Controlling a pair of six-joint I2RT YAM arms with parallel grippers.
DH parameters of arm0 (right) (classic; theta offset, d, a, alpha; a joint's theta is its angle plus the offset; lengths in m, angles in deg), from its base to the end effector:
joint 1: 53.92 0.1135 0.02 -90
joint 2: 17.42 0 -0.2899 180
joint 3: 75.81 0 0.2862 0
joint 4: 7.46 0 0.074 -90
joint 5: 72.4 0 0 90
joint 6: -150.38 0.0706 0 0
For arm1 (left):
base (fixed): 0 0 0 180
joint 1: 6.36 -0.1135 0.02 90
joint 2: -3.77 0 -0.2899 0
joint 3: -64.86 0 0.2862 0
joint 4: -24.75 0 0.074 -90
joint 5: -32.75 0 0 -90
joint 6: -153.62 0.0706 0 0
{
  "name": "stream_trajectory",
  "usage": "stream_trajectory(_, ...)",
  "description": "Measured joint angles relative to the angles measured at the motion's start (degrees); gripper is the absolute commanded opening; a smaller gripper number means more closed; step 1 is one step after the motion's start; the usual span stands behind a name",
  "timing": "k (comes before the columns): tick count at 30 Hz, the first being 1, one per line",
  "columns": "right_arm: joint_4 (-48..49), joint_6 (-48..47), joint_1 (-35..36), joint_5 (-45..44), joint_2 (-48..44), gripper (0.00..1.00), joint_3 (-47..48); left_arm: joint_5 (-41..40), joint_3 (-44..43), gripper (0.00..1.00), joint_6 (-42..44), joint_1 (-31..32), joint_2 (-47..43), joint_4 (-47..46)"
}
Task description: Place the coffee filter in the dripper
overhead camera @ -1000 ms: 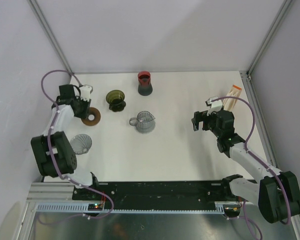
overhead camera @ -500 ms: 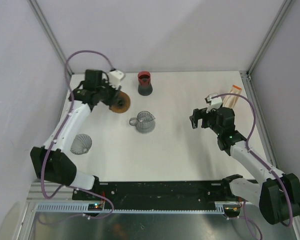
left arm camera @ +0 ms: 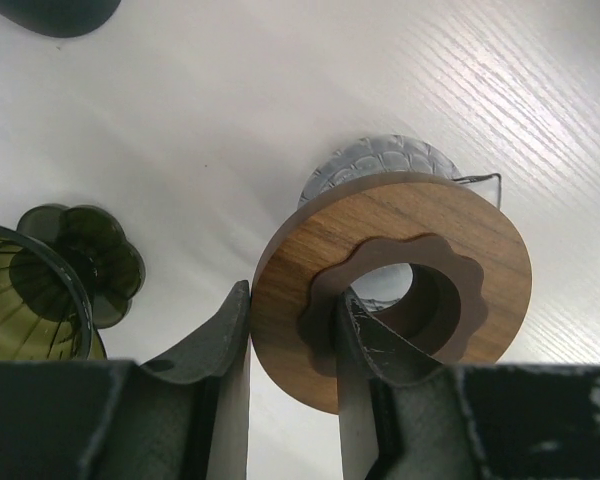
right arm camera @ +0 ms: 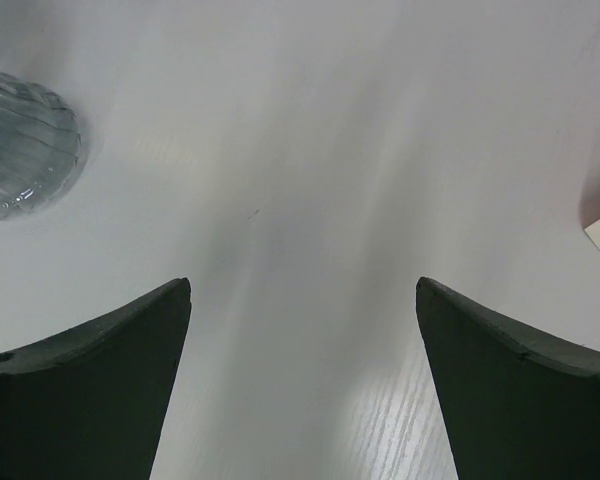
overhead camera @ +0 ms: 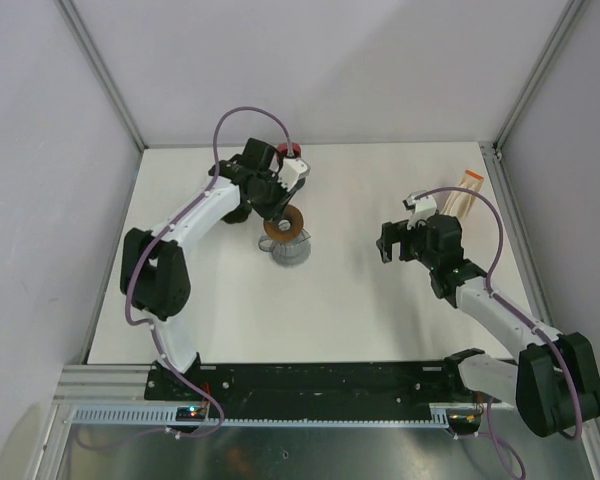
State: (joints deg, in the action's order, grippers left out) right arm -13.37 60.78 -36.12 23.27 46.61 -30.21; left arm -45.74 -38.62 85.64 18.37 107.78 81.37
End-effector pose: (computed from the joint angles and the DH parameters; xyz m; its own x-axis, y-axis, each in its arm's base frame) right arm 0.2797 0.0971 0.2242 -0.3951 -0.1196 -0.9108 -0.3872 0.9208 0.0471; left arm 0.4065 -0.2027 0.2718 -0.5168 0.6425 -0.5657 0.7573 0.6514 0.0480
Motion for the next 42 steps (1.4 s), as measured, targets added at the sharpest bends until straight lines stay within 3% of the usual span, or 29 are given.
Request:
stream_trajectory(21,0.0,0.0,0.1,0.1,2.1,0.99,0.0,-0.5,-1.4,0.01,0.0,2.6,5.3,0.7)
stream_trajectory(23,0.0,0.0,0.1,0.2,2.1,0.99,0.0,-0.6,-1.8,0.13,0.0,2.7,5.6,0.7)
stream_trajectory(26,0.0,0.0,0.1,0.2,2.1,0.99,0.0,-0.6,-1.9,0.42,0.1,2.8,5.8,0.7)
stream_trajectory(28,0.0,0.0,0.1,0.2,2.1,0.99,0.0,-0.7,-1.9,0.51,0.4,2.8,5.8,0.7)
stream_trajectory(42,0.0,0.0,0.2,1.3,2.1,0.99,0.0,-0.9,-1.9,0.75,1.6,2.8,5.9,0.7)
